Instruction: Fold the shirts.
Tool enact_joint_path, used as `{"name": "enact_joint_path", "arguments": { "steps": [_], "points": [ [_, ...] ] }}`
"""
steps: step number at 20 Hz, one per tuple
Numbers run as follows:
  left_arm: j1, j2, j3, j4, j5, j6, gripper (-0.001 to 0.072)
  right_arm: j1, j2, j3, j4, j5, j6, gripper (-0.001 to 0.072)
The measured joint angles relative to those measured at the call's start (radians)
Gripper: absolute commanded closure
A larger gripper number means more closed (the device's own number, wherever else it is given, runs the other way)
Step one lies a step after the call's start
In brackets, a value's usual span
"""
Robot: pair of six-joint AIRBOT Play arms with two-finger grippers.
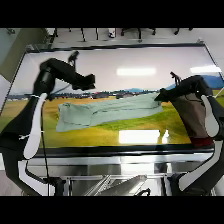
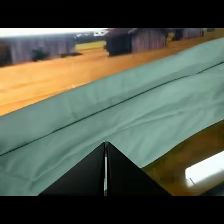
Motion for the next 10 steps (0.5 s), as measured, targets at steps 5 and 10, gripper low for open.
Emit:
{"name": "enact_joint_path", "arguments": {
  "steps": [5, 10],
  "points": [
    [-0.205, -0.175, -0.005, 0.000, -0.114, 0.023, 0.0694, -0.029, 0.212, 0.000, 0.007, -0.161, 0.017, 0.0691],
    [-0.340, -0.368, 0.172, -0.026, -0.108, 0.026, 0.0694, -0.039, 0.419, 0.000, 0.017, -0.251, 0.048, 0.0691]
  ]
}}
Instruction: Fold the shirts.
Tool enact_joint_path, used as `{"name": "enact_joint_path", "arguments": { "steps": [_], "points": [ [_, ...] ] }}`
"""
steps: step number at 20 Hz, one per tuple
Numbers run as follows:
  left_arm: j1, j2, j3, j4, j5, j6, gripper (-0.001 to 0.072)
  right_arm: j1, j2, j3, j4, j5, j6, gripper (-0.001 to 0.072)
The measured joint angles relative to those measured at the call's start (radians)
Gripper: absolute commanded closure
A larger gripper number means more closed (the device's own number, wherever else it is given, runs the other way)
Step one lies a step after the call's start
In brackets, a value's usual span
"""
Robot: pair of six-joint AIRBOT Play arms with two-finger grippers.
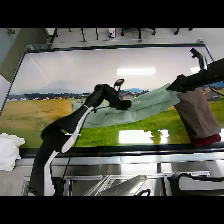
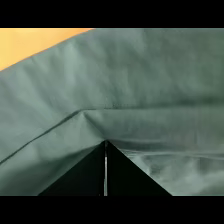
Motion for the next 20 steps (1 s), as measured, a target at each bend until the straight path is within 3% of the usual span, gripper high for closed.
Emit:
{"name": "enact_joint_path", "arguments": {
  "steps": [7, 13, 16, 19, 20],
  "points": [
    [-0.039, -0.047, 0.085, -0.085, 0.036, -0.016, 0.0694, -0.008, 0.094, 0.000, 0.001, -0.031, 0.021, 0.0691],
    [0.183, 0.277, 0.095, -0.184, 0.154, -0.014, 0.0694, 0.076, 0.102, 0.000, 0.033, -0.006, 0.082, 0.0691],
    [0.381, 0.533, 0.095, -0.193, 0.197, -0.007, 0.0694, 0.262, 0.081, -0.005, 0.053, 0.148, 0.128, 0.0690],
    [0.568, 0.777, 0.048, -0.201, 0.219, 0.026, 0.0694, 0.539, -0.021, -0.006, 0.062, 0.422, 0.169, 0.0684],
    [0.623, 0.848, 0.016, -0.201, 0.226, 0.044, 0.0694, 0.633, -0.074, -0.007, 0.063, 0.529, 0.179, 0.0511]
  ]
}}
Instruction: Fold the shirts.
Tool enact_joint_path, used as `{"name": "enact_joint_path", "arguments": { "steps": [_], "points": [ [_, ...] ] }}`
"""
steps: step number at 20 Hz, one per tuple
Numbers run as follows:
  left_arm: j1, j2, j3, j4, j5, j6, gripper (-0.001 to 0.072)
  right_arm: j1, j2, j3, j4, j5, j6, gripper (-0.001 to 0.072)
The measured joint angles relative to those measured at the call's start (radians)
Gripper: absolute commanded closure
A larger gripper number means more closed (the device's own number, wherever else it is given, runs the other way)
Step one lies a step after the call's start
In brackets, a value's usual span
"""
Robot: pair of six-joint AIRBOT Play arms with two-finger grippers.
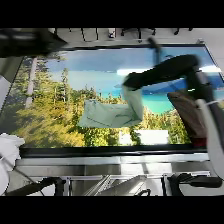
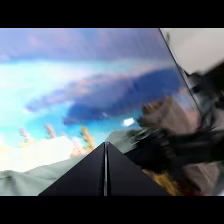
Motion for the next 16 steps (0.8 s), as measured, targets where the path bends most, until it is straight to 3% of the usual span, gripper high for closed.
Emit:
{"name": "enact_joint_path", "arguments": {
  "steps": [1, 2, 5, 7, 10, 16],
  "points": [
    [0.055, 0.072, -0.039, 0.000, 0.003, 0.019, 0.0694, 0.101, -0.064, 0.000, 0.003, 0.127, 0.008, 0.0220],
    [0.105, 0.140, -0.083, 0.000, 0.005, 0.038, 0.0693, 0.188, -0.124, 0.000, 0.006, 0.248, 0.014, 0.0124],
    [0.216, 0.299, -0.227, -0.001, -0.011, 0.089, 0.0693, 0.362, -0.262, 0.003, -0.005, 0.536, 0.025, 0.0132],
    [0.264, 0.379, -0.319, -0.001, -0.045, 0.117, 0.0693, 0.364, -0.279, 0.005, -0.038, 0.590, 0.028, 0.0132],
    [0.304, 0.455, -0.430, -0.001, -0.091, 0.146, 0.0694, 0.243, -0.215, 0.007, -0.085, 0.499, 0.031, 0.0132],
    [0.308, 0.477, -0.534, -0.006, -0.135, 0.167, 0.0693, -0.119, -0.066, 0.002, -0.146, 0.103, 0.060, 0.0131]
  ]
}}
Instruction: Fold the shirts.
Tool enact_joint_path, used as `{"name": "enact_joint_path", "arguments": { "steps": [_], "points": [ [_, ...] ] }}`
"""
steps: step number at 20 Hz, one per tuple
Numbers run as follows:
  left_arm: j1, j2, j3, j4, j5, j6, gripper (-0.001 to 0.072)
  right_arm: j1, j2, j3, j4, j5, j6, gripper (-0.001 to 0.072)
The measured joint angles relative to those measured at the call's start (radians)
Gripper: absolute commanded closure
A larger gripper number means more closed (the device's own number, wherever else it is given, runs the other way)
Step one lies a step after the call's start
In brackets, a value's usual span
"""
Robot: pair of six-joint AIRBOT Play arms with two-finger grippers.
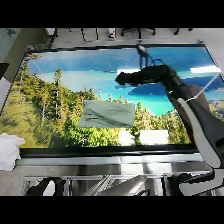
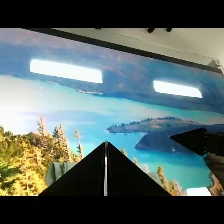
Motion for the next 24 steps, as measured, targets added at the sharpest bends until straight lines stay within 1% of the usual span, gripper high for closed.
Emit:
{"name": "enact_joint_path", "arguments": {
  "steps": [2, 3, 5, 9, 12, 15, 16, 17, 18, 21, 24],
  "points": [
    [-0.032, -0.020, -0.009, -0.002, -0.002, 0.003, 0.0693, -0.083, 0.016, -0.032, -0.006, -0.099, 0.011, 0.0123],
    [-0.057, -0.033, -0.011, -0.002, -0.006, 0.004, 0.0693, -0.113, 0.019, -0.061, -0.008, -0.132, 0.016, 0.0100],
    [-0.107, -0.058, -0.014, -0.002, -0.006, 0.004, 0.0693, -0.151, 0.014, -0.130, -0.010, -0.175, 0.024, 0.0099],
    [-0.201, -0.109, -0.017, -0.002, -0.012, 0.005, 0.0693, -0.173, -0.058, -0.262, 0.051, -0.211, 0.028, 0.0099],
    [-0.246, -0.135, -0.017, 0.002, -0.013, 0.007, 0.0693, -0.152, -0.138, -0.300, 0.101, -0.217, 0.020, 0.0099],
    [-0.262, -0.143, -0.017, 0.005, -0.018, 0.010, 0.0693, -0.111, -0.192, -0.311, 0.161, -0.220, 0.016, 0.0110],
    [-0.264, -0.143, -0.017, 0.006, -0.017, 0.015, 0.0693, -0.099, -0.201, -0.313, 0.171, -0.215, 0.014, 0.0222],
    [-0.266, -0.143, -0.017, 0.006, -0.018, 0.016, 0.0693, -0.086, -0.209, -0.314, 0.171, -0.201, 0.013, 0.0516],
    [-0.267, -0.143, -0.017, 0.006, -0.017, 0.019, 0.0693, -0.077, -0.216, -0.315, 0.171, -0.189, 0.011, 0.0690],
    [-0.268, -0.143, -0.017, 0.007, -0.018, 0.023, 0.0693, -0.060, -0.221, -0.299, 0.169, -0.183, -0.002, 0.0689],
    [-0.268, -0.143, -0.017, 0.007, -0.018, 0.023, 0.0693, -0.064, -0.175, -0.239, 0.161, -0.178, -0.018, 0.0690]
  ]
}}
